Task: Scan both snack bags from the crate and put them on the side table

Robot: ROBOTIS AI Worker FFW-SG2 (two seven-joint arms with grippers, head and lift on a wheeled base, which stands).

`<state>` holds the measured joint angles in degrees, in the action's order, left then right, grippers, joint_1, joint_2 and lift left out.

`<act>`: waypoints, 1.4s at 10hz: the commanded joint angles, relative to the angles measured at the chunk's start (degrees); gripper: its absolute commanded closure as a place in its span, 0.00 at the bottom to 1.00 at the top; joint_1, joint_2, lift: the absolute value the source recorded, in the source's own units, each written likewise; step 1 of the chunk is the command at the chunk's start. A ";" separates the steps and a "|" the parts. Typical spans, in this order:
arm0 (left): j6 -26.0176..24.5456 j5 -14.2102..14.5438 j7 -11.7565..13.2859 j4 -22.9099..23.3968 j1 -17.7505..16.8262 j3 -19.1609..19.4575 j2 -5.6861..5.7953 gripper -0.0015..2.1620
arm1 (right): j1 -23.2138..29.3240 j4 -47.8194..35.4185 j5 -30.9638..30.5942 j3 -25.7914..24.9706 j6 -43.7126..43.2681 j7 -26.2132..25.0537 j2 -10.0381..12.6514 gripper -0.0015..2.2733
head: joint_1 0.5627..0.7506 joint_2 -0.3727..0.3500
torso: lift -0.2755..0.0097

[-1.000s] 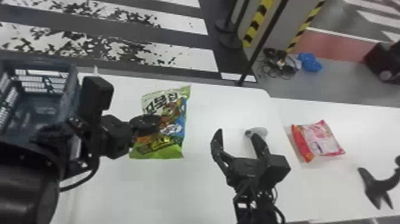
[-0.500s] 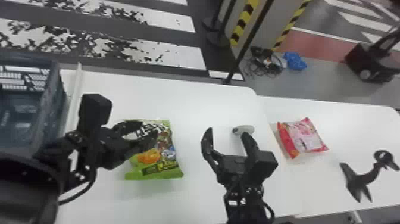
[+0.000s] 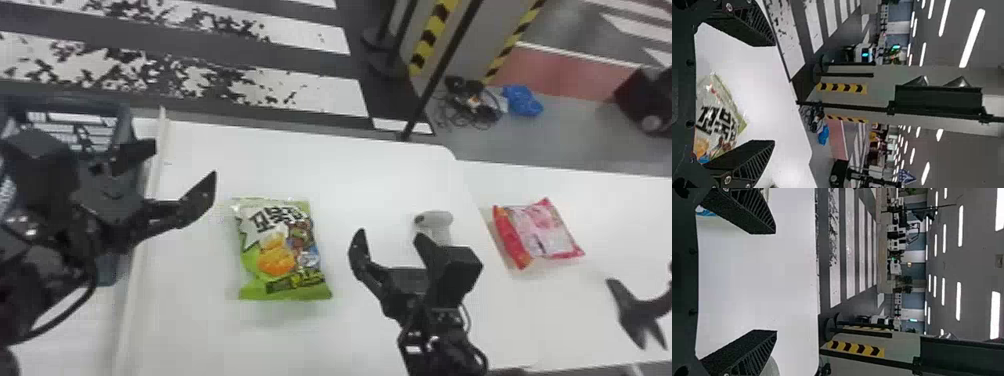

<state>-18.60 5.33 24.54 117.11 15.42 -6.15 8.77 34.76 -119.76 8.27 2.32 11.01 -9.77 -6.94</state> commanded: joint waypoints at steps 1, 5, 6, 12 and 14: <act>8.26 3.90 -0.90 0.23 3.74 6.23 1.77 0.04 | -0.22 -1.62 2.81 -1.18 6.01 1.95 0.09 0.01 | 0.70 0.24 | 0.66; 16.70 9.09 -4.06 1.55 11.04 17.57 2.74 0.05 | -3.74 -3.38 14.94 -7.33 23.41 12.76 0.61 0.04 | 0.70 0.51 | 0.66; 17.05 9.61 -5.03 1.37 12.36 18.63 2.74 0.05 | -5.41 -2.50 18.28 -9.44 29.74 16.01 0.88 0.05 | 0.70 0.58 | 0.66; 18.28 10.93 -4.24 0.40 14.20 19.68 2.30 0.07 | -21.93 13.23 27.06 -20.60 58.21 32.80 0.96 0.03 | 0.70 0.71 | 0.66; 18.46 10.93 -3.89 -0.12 14.38 19.68 2.30 0.07 | -26.41 20.09 27.68 -20.78 61.20 36.40 -0.09 0.03 | 0.70 0.71 | 0.66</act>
<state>-0.24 16.26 20.67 117.17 29.74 13.54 11.07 9.42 -101.46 35.67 -18.43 71.45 26.56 -6.80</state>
